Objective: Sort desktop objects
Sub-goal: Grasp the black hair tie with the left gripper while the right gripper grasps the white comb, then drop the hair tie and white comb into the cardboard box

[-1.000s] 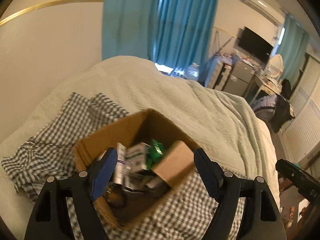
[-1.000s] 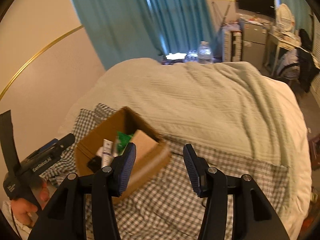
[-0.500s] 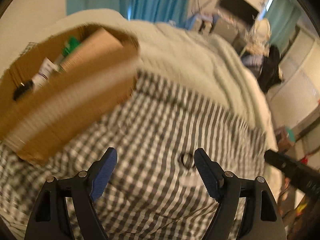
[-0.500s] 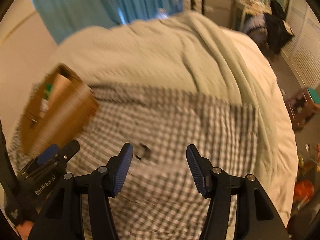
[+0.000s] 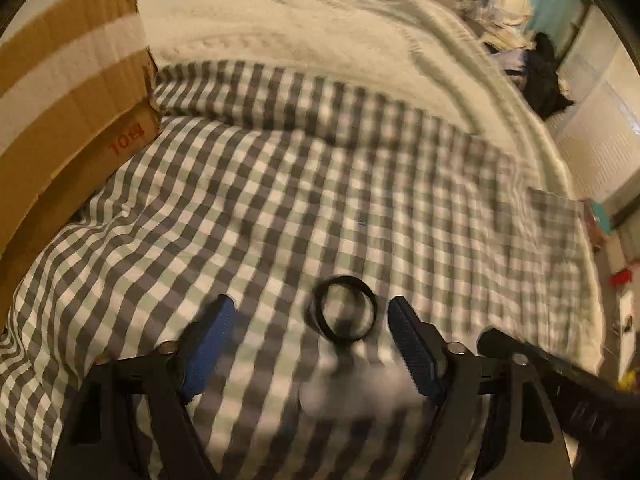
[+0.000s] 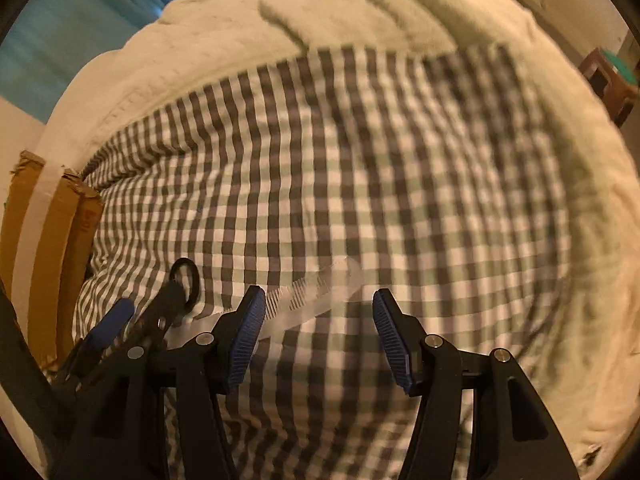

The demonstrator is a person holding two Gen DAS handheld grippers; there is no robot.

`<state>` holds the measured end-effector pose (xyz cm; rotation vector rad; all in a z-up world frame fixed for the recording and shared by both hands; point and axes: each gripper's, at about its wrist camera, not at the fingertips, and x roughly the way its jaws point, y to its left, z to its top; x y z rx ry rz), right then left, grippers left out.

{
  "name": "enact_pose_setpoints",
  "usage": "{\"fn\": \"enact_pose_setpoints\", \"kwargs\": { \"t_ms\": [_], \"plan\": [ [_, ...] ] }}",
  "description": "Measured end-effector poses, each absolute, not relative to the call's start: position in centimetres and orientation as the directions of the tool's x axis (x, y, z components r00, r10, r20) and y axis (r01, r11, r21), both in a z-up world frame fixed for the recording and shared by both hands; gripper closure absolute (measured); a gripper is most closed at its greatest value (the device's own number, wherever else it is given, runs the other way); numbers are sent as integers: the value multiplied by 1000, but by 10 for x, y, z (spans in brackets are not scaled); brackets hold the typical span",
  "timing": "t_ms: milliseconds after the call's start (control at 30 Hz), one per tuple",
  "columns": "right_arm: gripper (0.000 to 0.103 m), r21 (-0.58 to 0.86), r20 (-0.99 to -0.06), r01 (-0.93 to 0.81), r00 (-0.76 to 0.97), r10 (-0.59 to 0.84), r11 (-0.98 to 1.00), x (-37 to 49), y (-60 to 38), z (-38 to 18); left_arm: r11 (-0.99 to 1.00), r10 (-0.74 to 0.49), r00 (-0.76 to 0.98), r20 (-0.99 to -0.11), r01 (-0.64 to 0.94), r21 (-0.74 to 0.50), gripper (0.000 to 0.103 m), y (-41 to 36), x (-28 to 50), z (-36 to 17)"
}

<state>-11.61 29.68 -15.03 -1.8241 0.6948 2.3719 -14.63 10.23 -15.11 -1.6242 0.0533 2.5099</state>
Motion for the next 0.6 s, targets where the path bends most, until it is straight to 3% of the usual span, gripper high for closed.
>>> {"fn": "enact_pose_setpoints", "kwargs": {
  "t_ms": [67,100,133,200,233,300,367,600],
  "plan": [
    [48,300,-936,-325,-279,-212,-897,-120,294,-160,-988,82,-414,-906,-151,-21,47,105,-150,-158],
    [46,296,-938,-322,-274,-211,-899,-122,292,-164,-989,66,-419,-906,-149,-4,72,104,-152,-161],
    [46,291,-940,-321,-272,-206,-901,-124,290,-166,-989,65,-415,-908,-148,-3,88,103,-153,-164],
    [49,282,-941,-319,-276,-196,-905,-128,288,-168,-990,83,-421,-903,-135,-29,97,96,-155,-165],
    [55,277,-939,-320,-288,-185,-906,-130,287,-166,-991,94,-421,-902,-124,-45,99,92,-156,-165],
    [76,296,-928,-309,-317,-196,-904,-131,286,-160,-992,107,-429,-897,-103,-69,99,82,-156,-162],
    [84,328,-912,-305,-349,-215,-894,-131,285,-151,-993,108,-436,-893,-87,-77,100,73,-154,-157],
    [95,385,-856,-226,-451,-254,-895,-120,263,-101,-995,97,-474,-875,-39,-89,100,34,-135,-123]
  ]
}}
